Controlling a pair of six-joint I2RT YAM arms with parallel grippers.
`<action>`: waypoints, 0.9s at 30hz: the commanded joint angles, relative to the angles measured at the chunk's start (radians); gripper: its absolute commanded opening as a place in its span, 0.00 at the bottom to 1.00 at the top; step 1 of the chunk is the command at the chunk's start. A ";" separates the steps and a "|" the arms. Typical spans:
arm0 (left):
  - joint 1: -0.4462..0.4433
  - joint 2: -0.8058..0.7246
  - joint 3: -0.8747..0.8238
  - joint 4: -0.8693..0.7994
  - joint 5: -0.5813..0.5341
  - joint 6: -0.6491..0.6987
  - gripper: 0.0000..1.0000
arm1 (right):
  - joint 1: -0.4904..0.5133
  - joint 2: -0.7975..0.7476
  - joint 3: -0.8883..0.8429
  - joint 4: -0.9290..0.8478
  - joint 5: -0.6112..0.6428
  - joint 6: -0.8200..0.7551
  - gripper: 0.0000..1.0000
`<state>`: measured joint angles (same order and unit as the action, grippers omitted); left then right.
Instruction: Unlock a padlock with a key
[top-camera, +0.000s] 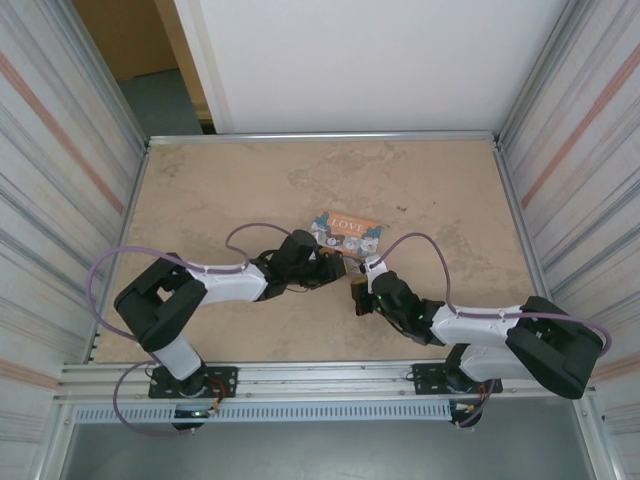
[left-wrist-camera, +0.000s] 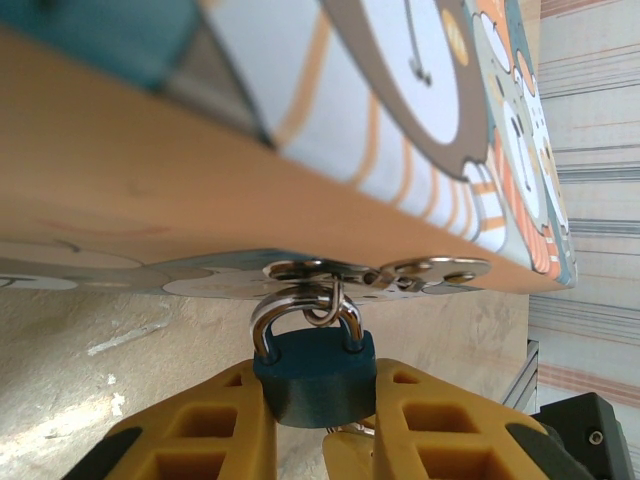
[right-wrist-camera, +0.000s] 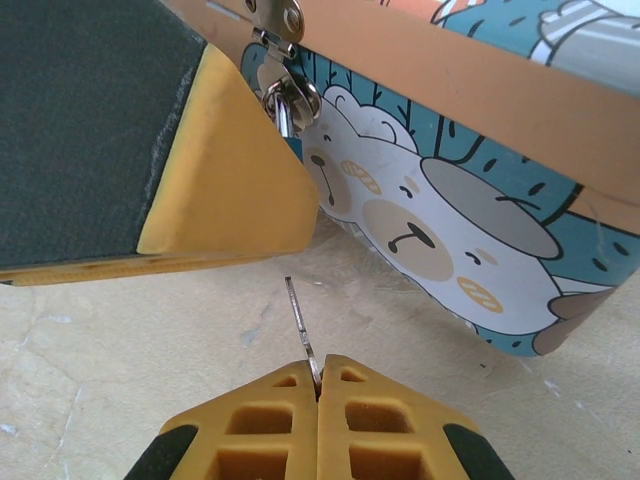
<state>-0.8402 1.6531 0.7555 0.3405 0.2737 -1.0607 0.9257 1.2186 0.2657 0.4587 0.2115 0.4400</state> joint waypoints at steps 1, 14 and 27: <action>-0.008 0.002 0.034 0.022 0.020 -0.005 0.22 | 0.007 0.006 0.029 0.029 0.028 0.007 0.00; -0.010 0.005 0.037 0.019 0.025 -0.005 0.22 | 0.006 0.036 0.044 0.044 0.034 0.005 0.00; -0.012 0.009 0.039 0.022 0.031 -0.010 0.22 | -0.002 0.051 0.050 0.055 0.046 0.004 0.00</action>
<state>-0.8402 1.6577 0.7597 0.3405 0.2806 -1.0637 0.9253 1.2572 0.2844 0.4911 0.2310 0.4400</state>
